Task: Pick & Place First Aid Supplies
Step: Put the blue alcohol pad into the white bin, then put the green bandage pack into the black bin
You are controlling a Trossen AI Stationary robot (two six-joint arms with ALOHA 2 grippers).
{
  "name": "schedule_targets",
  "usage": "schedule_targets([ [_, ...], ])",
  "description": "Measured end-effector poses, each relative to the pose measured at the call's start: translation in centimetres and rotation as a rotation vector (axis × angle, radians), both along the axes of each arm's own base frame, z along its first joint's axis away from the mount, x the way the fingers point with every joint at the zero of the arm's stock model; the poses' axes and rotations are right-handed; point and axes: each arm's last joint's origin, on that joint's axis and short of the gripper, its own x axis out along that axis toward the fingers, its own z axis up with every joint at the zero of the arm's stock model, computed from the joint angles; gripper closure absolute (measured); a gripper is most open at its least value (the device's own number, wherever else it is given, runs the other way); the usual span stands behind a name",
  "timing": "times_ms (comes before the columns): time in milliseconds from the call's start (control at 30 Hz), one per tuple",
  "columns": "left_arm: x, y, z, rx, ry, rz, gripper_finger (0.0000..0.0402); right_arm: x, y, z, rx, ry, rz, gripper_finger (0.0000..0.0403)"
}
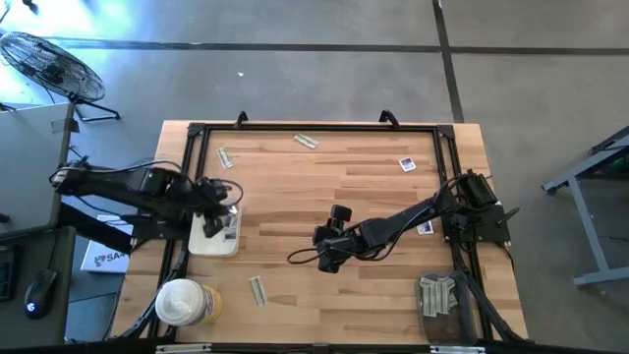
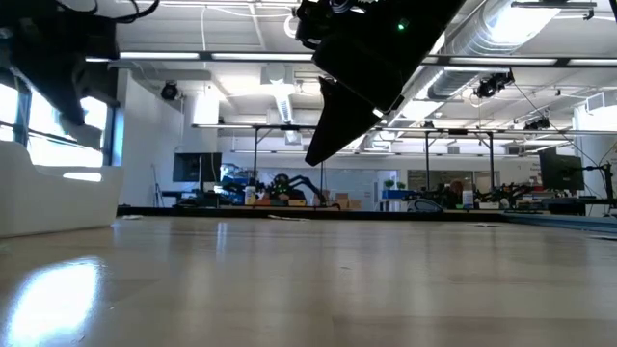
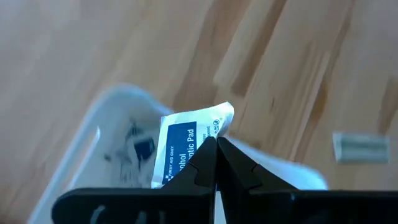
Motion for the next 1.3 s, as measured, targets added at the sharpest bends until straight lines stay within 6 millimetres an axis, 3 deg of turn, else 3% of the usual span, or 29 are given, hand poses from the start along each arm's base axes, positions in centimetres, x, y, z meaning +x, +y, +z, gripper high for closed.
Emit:
schedule_targets([
  [367, -0.4, -0.7, -5.2, -0.027, 0.208, 0.097, 0.0397, 0.0, 0.0, 0.0, 0.002, -0.005, 0.000, 0.0220],
  [600, 0.4, -0.8, -5.7, -0.034, 0.223, 0.136, 0.0368, 1.0, 0.5, 0.3, 0.014, -0.068, 0.103, 0.0220],
  [800, 0.8, -1.0, -6.2, -0.048, 0.280, 0.118, 0.0307, 2.3, 1.1, -0.8, 0.045, -0.110, 0.238, 0.0220],
  [900, 1.0, -1.3, -5.5, -0.100, 0.292, 0.092, 0.0282, 2.3, 1.0, -1.3, 0.057, -0.089, 0.253, 0.0220],
  [1033, 1.7, -1.7, -3.0, -0.175, 0.230, 0.027, 0.0269, 2.5, 0.7, -1.1, 0.063, -0.107, 0.248, 0.0220],
  [1300, 3.9, -3.1, 1.5, -0.160, -0.097, -0.170, 0.0268, 2.6, 0.9, -1.1, 0.072, -0.110, 0.289, 0.0220],
])
